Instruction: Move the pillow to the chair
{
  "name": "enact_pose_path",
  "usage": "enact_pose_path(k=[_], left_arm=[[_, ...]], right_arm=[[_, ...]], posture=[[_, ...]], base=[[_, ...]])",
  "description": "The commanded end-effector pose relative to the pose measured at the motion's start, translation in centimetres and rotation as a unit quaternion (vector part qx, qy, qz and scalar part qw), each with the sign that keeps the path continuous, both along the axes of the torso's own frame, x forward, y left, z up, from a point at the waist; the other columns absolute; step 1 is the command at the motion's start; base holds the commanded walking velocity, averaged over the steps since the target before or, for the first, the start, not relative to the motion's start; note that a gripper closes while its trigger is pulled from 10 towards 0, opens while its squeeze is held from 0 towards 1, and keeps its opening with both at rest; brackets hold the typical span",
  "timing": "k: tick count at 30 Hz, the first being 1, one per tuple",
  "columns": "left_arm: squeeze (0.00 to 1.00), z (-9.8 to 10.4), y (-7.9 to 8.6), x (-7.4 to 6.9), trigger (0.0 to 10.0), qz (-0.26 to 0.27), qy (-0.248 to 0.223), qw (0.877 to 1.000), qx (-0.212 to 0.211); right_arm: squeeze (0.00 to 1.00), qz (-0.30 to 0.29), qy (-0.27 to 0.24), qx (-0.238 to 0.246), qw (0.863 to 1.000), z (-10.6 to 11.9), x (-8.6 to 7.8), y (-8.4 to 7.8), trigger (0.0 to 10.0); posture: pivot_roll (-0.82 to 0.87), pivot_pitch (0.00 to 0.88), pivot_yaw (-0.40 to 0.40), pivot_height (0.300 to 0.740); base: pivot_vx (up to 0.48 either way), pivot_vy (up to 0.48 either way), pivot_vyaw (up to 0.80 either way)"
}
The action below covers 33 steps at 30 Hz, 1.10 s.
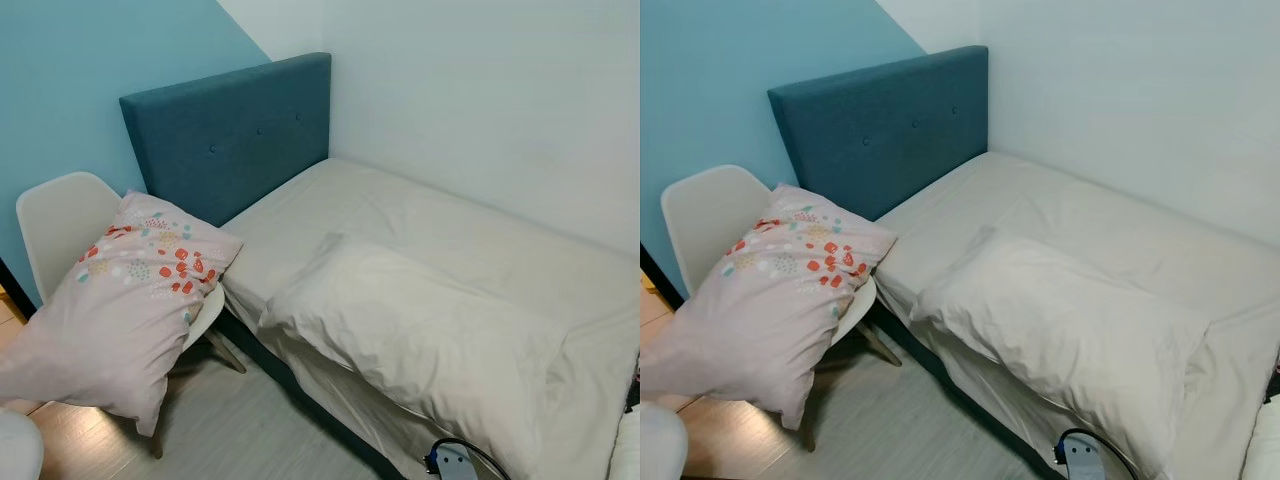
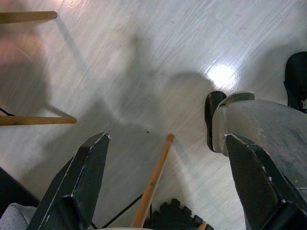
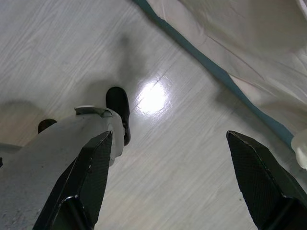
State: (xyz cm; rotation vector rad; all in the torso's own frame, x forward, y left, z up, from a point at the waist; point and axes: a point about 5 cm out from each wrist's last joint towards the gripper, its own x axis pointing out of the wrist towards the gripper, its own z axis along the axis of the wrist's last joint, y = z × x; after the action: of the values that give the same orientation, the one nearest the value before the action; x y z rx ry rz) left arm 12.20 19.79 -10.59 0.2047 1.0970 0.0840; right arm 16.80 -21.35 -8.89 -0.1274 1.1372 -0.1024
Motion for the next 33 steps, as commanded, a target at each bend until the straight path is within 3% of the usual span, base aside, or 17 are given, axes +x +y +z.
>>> enact_pose_path(k=[1, 16, 33], left_arm=[[0.0, -0.1, -0.2, -0.1, 10.0, -0.001, 0.005, 1.0, -0.002], [0.0, -0.3, 0.0, -1.1, 10.0, 0.01, 0.017, 1.0, -0.002], [0.0, -0.2, 0.2, -0.9, 10.0, 0.006, 0.01, 1.0, 0.001]], right_arm=[[0.0, 0.007, 0.002, -0.003, 1.0, 0.0, 0.1, 0.0, 10.0], [0.0, 0.016, 0.005, -0.005, 1.0, 0.0, 0.0, -0.1, 10.0], [0.0, 0.012, 0.008, 0.0, 1.0, -0.1, -0.2, 0.2, 10.0]], posture=[[-0.13, 0.0, -0.029, 0.74], [-0.12, 0.0, -0.036, 0.74], [-0.08, 0.0, -0.035, 0.74]], base=[[0.0, 0.0, 0.0], [0.0, 0.0, 0.0], [0.0, 0.0, 0.0]])
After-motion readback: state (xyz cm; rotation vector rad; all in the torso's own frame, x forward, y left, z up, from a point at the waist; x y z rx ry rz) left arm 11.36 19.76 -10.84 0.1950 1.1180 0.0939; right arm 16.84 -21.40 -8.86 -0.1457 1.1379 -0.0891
